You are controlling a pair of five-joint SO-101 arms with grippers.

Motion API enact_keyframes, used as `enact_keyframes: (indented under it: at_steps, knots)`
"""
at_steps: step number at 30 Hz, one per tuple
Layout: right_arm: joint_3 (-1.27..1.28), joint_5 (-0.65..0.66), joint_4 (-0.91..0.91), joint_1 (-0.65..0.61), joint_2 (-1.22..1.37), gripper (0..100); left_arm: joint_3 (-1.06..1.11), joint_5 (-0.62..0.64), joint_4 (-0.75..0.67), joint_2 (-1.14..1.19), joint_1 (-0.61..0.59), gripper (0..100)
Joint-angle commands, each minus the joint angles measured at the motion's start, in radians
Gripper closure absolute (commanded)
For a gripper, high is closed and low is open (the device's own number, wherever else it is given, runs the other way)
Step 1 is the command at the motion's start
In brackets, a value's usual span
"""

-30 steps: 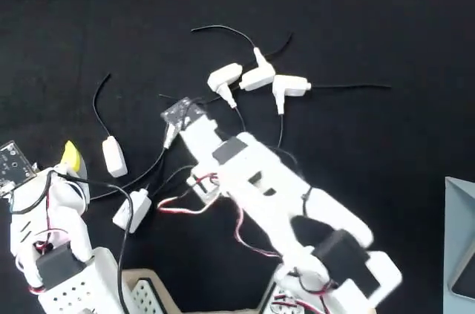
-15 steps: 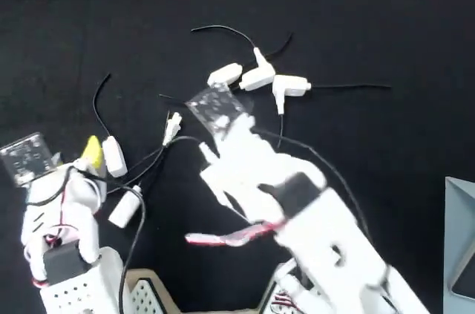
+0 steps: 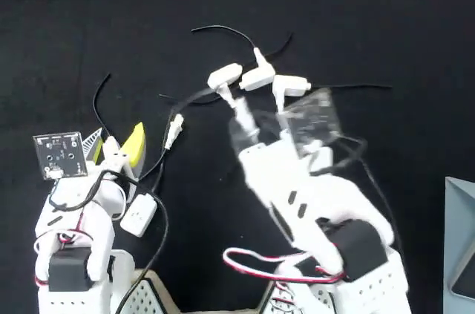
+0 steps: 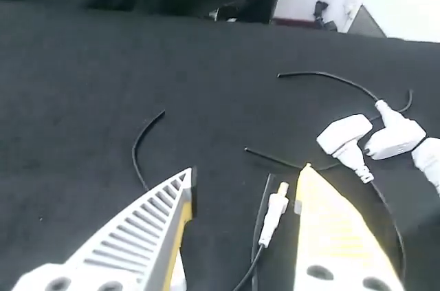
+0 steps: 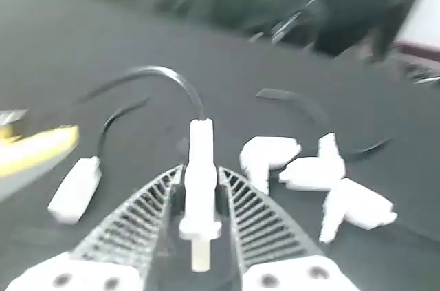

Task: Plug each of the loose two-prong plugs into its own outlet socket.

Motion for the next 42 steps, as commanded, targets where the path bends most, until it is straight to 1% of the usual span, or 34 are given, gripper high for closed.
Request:
enact_keyframes:
  at_steps: [1,5,7,9,12,15,21,24,31,36,42]
  knots:
    - [-0.004,-0.06,-0.068,0.092,-0.042,98.7,-0.035,0.009,-0.002,0.0,0.019,75]
    - [-0.002,-0.081,-0.089,0.129,-0.071,98.7,0.021,0.009,-0.005,0.0,0.015,75]
    - [0.024,-0.074,-0.106,0.126,-0.073,98.7,0.028,0.009,-0.002,0.0,0.025,75]
    - [0.077,-0.074,-0.152,0.121,-0.073,98.7,0.031,0.005,0.002,0.0,0.062,75]
    - [0.185,-0.072,-0.238,0.04,-0.073,98.7,0.031,0.006,0.002,0.0,0.114,75]
    - [0.269,-0.072,-0.287,-0.064,-0.073,98.7,0.03,0.008,-0.005,0.0,0.134,75]
    - [0.372,-0.071,-0.308,-0.242,-0.073,98.7,0.021,0.009,-0.006,0.0,0.136,75]
    - [0.427,-0.009,-0.308,-0.299,-0.073,98.7,0.021,0.009,-0.006,0.0,0.147,75]
    - [0.492,0.011,-0.308,-0.316,-0.073,98.7,0.021,0.009,-0.006,0.0,0.259,75]
    - [0.509,0.011,-0.308,-0.358,-0.073,98.7,0.015,0.002,0.003,0.0,0.343,75]
    - [0.515,0.012,-0.308,-0.356,-0.071,98.7,0.018,-0.014,0.005,0.0,0.367,75]
